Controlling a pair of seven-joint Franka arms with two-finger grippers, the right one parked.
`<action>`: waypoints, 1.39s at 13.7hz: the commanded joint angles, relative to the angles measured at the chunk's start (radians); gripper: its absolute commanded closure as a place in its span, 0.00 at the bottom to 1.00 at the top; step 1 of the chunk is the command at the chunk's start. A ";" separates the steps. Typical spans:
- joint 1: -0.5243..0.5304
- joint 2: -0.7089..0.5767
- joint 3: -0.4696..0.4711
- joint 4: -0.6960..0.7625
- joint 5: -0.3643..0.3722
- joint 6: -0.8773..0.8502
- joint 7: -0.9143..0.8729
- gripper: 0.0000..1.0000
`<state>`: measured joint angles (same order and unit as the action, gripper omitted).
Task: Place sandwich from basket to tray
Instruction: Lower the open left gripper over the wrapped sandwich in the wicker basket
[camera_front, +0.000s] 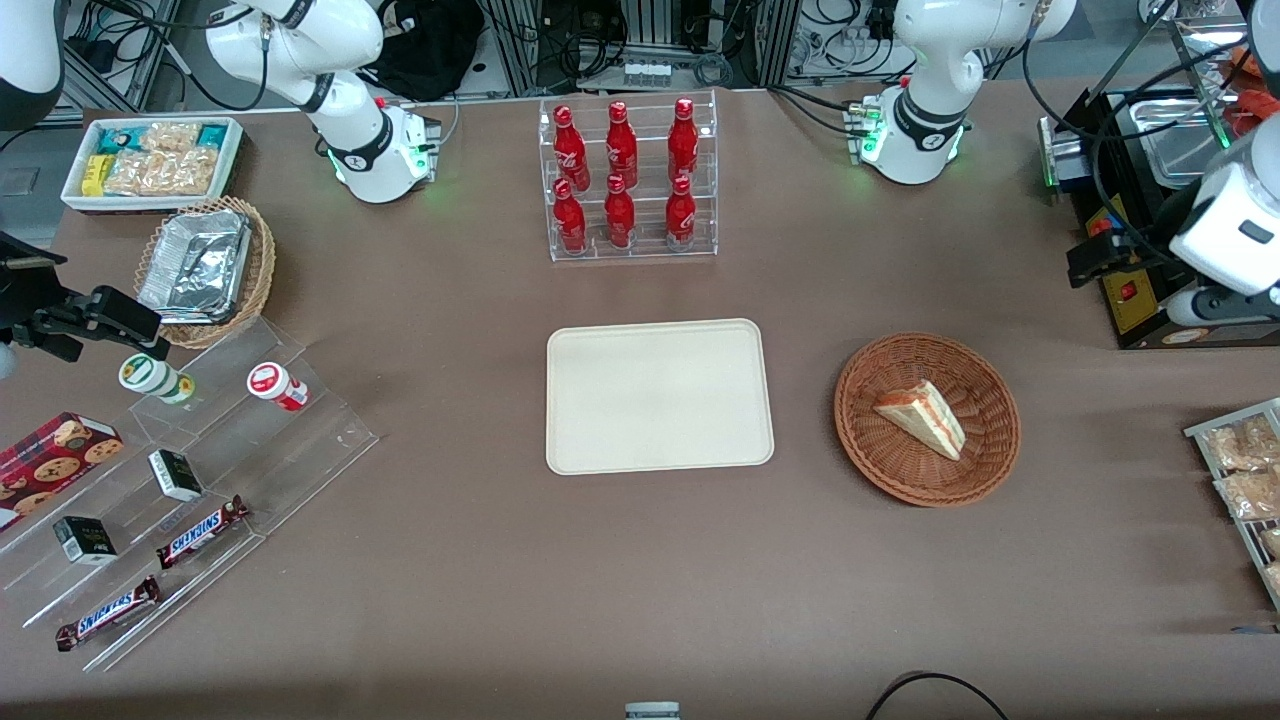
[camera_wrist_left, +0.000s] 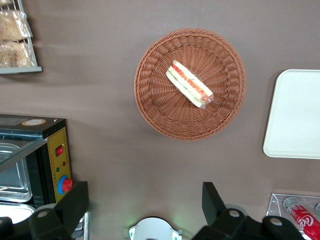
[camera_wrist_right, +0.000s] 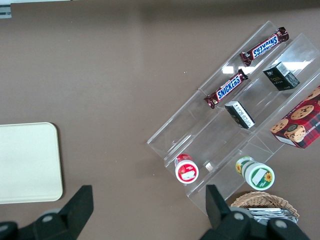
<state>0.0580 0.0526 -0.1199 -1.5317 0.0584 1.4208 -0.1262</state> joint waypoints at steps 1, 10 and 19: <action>0.013 0.003 -0.018 -0.128 -0.005 0.132 -0.039 0.00; -0.069 0.062 -0.023 -0.546 -0.005 0.795 -0.508 0.00; -0.092 0.145 -0.023 -0.732 -0.006 1.096 -0.829 0.00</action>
<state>-0.0315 0.1761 -0.1445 -2.2612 0.0575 2.4813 -0.9061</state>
